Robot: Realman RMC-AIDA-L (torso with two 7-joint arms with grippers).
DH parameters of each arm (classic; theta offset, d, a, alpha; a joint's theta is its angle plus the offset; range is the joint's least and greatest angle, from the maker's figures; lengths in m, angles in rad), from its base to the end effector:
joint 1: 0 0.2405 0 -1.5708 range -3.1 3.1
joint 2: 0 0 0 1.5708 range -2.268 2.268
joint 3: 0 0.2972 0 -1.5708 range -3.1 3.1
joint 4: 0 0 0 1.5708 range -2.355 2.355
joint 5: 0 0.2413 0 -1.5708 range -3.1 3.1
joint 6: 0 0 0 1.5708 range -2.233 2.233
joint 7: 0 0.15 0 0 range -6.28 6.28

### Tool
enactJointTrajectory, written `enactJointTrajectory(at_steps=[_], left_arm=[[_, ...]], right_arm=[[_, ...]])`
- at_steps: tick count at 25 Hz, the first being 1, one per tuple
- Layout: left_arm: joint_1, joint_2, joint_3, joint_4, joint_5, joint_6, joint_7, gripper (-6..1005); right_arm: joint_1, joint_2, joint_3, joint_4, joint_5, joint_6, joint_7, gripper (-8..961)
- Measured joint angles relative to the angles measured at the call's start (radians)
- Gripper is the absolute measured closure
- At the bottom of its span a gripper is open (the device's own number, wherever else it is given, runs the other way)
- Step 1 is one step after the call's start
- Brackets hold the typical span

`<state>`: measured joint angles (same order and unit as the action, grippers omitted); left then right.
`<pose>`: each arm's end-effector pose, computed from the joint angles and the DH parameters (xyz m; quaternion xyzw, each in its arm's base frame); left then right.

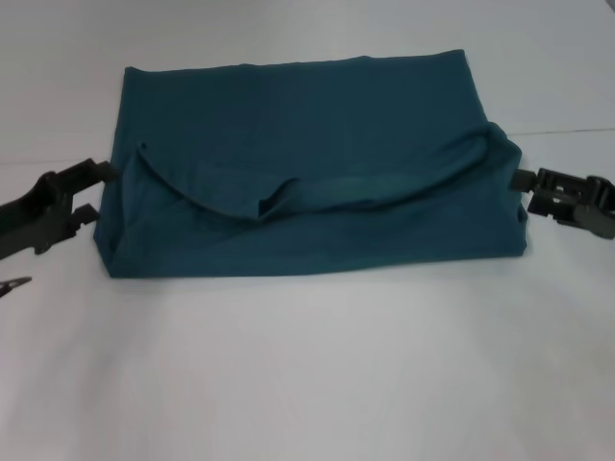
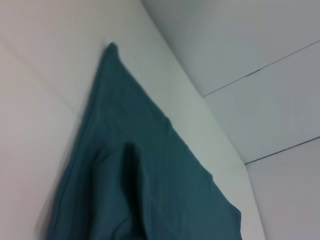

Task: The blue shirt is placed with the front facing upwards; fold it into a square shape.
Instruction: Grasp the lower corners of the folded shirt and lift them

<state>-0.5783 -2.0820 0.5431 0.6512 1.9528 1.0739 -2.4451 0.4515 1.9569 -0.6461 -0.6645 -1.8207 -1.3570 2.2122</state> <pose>-0.3476 0.4449 0.0160 -0.5904 -0.6827 -0.3684 0.2230 0.3682 0.3982 0.0634 -0.7046 0.5908 0.3440 0.1901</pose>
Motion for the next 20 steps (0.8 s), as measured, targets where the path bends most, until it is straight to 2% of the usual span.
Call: enactJointTrajectory(at_steps=[6,9,12,17,20], left_arm=[[-0.004,0.006,0.004,-0.034,0.056,-0.017,0.038,207],[-0.025,0.007,0.012,-0.035,0.109,-0.043,0.186,207],[-0.032,-0.005,0.022,-0.035,0.119,-0.094,0.309,208],[-0.040,-0.012,0.127,-0.078,0.134,-0.227,0.325,208],[-0.048,-0.016,0.144,-0.093,0.155,-0.256,0.325,207]], right_arm=[[-0.017,-0.004,0.028,0.051,0.005,-0.040,-0.049,116],[-0.015,-0.006,0.028,0.057,0.001,-0.039,-0.064,116],[-0.013,-0.007,0.028,0.058,0.001,-0.032,-0.069,116],[-0.011,-0.007,0.029,0.062,0.001,-0.027,-0.070,116],[-0.011,-0.007,0.030,0.066,0.002,-0.025,-0.069,116]])
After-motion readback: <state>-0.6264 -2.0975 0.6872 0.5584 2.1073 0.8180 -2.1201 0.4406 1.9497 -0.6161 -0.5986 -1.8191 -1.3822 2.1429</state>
